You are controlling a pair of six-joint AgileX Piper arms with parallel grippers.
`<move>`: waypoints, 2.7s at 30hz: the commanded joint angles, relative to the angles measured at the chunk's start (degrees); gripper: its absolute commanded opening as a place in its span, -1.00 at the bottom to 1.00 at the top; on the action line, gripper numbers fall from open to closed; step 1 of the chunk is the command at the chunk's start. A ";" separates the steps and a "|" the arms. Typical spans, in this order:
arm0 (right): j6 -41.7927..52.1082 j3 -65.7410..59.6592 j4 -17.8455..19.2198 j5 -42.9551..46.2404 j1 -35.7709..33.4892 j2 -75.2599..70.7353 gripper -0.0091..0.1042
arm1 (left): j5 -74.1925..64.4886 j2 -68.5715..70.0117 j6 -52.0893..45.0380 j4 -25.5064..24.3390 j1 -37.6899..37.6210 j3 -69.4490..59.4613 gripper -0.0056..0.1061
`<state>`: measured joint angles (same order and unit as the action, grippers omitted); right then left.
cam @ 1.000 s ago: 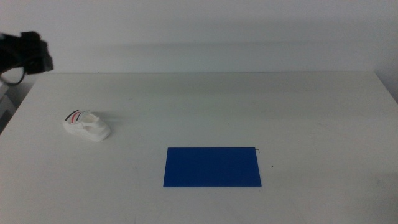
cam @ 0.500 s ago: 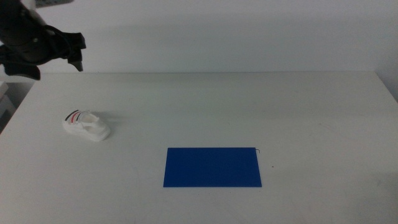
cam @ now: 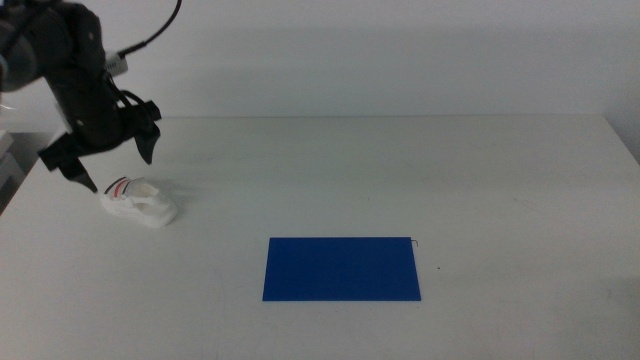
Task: Use one arm to grab the shoe from the table and place it on the mat.
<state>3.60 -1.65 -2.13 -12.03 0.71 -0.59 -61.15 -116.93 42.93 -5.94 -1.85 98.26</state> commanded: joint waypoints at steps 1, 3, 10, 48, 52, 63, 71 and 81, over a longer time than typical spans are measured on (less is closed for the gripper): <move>0.43 -0.28 0.52 4.37 -0.04 -1.49 0.30 | 1.24 1.52 4.15 -0.19 -0.28 1.86 0.78; 0.43 -0.28 0.52 4.37 -0.04 -1.49 0.30 | 1.56 0.36 5.48 -0.09 -0.28 1.86 0.78; 0.43 -0.28 0.52 4.37 -0.04 -1.49 0.30 | 2.83 -2.65 9.10 1.35 -0.28 1.86 0.78; 0.43 -0.28 0.52 4.37 -0.04 -1.49 0.30 | -9.83 3.34 12.91 0.94 -12.90 1.68 -0.93; 0.43 -0.28 0.52 4.37 -0.04 -1.49 0.30 | -8.95 3.28 16.74 0.82 -18.90 1.68 -0.93; 0.43 -0.28 0.52 4.37 -0.04 -1.49 0.30 | -0.97 0.80 28.00 0.88 -32.65 2.32 -0.93; 0.43 -0.28 0.52 4.37 -0.04 -1.49 0.30 | -1.25 -3.61 31.61 0.85 -37.87 9.17 -0.93; 0.43 -0.28 0.52 4.37 -0.04 -1.49 0.30 | -2.63 -4.86 31.32 0.76 -38.59 10.05 -0.93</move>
<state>3.60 -1.65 -2.13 -12.03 0.71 -0.59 -63.76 -125.60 74.09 -4.62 -40.19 106.36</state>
